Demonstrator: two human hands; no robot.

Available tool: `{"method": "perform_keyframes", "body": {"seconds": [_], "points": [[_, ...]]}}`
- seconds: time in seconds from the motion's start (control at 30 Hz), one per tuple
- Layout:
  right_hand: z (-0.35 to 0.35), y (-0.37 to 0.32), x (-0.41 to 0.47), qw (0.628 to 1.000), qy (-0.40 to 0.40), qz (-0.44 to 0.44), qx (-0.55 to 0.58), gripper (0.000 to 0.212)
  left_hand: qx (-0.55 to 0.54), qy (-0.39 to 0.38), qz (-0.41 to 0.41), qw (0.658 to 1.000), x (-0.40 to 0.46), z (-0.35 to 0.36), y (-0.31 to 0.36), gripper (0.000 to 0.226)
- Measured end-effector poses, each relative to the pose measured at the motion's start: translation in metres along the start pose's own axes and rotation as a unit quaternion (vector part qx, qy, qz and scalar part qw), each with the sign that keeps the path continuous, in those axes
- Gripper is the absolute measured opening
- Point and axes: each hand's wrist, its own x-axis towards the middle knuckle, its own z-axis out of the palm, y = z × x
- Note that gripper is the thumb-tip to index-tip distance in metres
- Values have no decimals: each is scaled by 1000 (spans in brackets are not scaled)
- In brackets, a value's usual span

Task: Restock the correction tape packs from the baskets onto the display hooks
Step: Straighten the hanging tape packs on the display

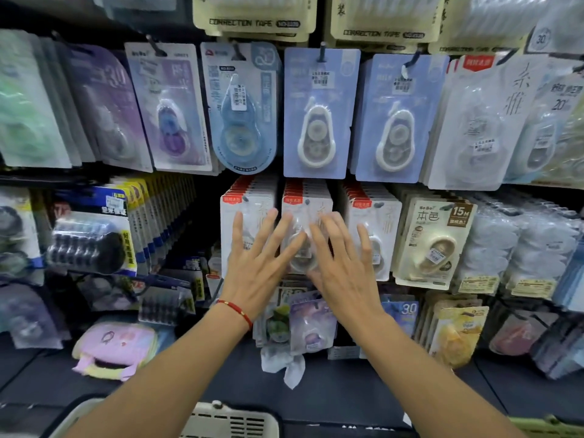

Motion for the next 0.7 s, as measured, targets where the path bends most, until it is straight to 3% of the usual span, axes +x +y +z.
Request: {"method": "perform_keyframes", "body": {"seconds": [0.17, 0.27, 0.37, 0.5, 0.6, 0.7], "points": [[-11, -4, -19, 966, -6, 53, 254, 81, -43, -20, -94, 994, -23, -12, -13, 101], [-9, -7, -10, 970, -63, 8, 237, 79, -80, -41, -104, 990, -33, -15, -26, 91], [-7, -13, 4, 975, -89, 14, 204, 78, -95, -59, -88, 990, -30, -15, -36, 95], [-4, -19, 10, 979, -75, 30, 186, 76, -128, -60, -77, 987, -29, -17, -42, 106], [-3, -22, 4, 980, -63, 38, 185, 77, -198, -41, -89, 975, -38, -17, -42, 102], [-4, -24, -3, 981, -49, 43, 181, 77, -289, -32, -164, 943, -47, -16, -39, 91]]}}
